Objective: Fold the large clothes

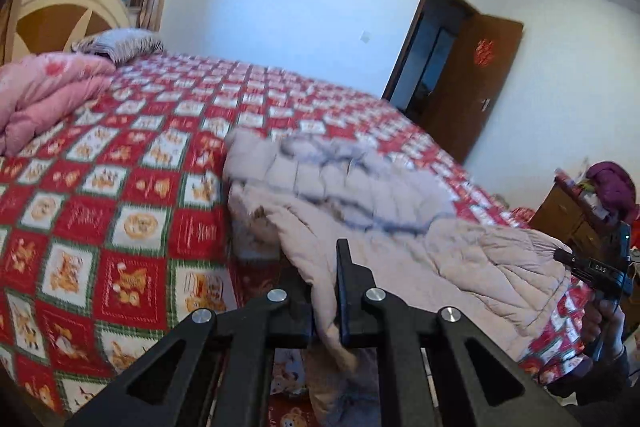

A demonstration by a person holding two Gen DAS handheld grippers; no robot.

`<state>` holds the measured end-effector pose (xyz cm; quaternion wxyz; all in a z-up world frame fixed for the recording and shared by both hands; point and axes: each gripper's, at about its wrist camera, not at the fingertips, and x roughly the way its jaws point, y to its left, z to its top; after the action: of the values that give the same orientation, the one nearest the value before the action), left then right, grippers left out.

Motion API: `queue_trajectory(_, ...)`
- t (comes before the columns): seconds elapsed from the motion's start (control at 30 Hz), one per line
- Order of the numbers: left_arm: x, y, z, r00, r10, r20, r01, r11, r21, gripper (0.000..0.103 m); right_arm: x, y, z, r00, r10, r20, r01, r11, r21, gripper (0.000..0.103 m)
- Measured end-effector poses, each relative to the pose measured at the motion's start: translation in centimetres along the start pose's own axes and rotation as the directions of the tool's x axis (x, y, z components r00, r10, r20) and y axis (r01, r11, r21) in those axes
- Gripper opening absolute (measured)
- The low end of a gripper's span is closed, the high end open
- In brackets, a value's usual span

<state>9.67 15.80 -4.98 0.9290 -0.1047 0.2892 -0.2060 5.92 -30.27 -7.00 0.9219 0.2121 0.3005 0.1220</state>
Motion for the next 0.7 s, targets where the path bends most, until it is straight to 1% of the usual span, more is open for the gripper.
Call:
queue_trajectory(0.03, -0.2, 0.0, 0.5, 1.000, -0.005, 0.013, 0.005, 1.000, 0.002, 0.008, -0.5, 0.3, 0.6, 1.000, 0.011, 0.019, -0.011, 1.000, -0.002, 0.013)
queue_trajectory(0.1, 0.5, 0.0, 1.9, 0.999, -0.004, 0.037, 0.002, 0.999, 0.043, 0.008, -0.9, 0.8, 1.6, 0.999, 0.015, 0.048, -0.014, 1.000, -0.014, 0.012)
queue_trajectory(0.13, 1.0, 0.2, 2.4, 0.999, -0.002, 0.047, -0.001, 0.998, 0.055, 0.008, -0.6, 1.0, 2.5, 0.998, 0.009, 0.063, -0.007, 1.000, -0.026, 0.012)
queue_trajectory(0.2, 3.0, 0.8, 4.6, 0.996, 0.006, 0.085, -0.012, 0.997, 0.072, 0.009, 0.4, 1.1, 4.6, 0.996, 0.006, 0.086, -0.004, 1.000, -0.027, 0.012)
queue_trajectory(0.3, 5.1, 1.4, 7.0, 0.989, 0.016, 0.144, -0.028, 0.996, 0.079, 0.013, 2.2, 1.0, 8.2, 0.991, 0.006, 0.135, -0.003, 1.000, -0.026, 0.012)
queue_trajectory(0.37, 7.6, 2.1, 9.2, 0.990, 0.028, 0.139, -0.035, 0.998, 0.047, 0.014, 4.1, 1.3, 11.0, 0.987, 0.007, 0.159, -0.003, 1.000, -0.026, 0.012)
queue_trajectory(0.47, 11.4, 2.6, 11.5, 0.990, 0.068, 0.121, -0.073, 0.997, 0.035, 0.015, 7.0, 1.6, 14.0, 0.985, -0.014, 0.173, 0.019, 0.999, -0.032, 0.012)
queue_trajectory(0.57, 14.7, 3.5, 13.3, 0.991, 0.099, 0.087, -0.101, 0.995, 0.012, 0.017, 10.3, 1.4, 16.5, 0.982, -0.060, 0.179, 0.067, 0.997, -0.034, 0.012)
queue_trajectory(0.63, 16.4, 5.0, 14.4, 0.991, 0.102, 0.087, -0.099, 0.994, -0.037, 0.020, 12.6, 0.8, 18.0, 0.979, -0.100, 0.179, 0.108, 0.994, -0.037, 0.012)
queue_trajectory(0.7, 17.6, 6.2, 15.1, 0.992, 0.101, 0.081, -0.095, 0.993, -0.076, 0.029, 14.6, -0.4, 19.3, 0.978, -0.123, 0.167, 0.126, 0.992, -0.008, 0.012)
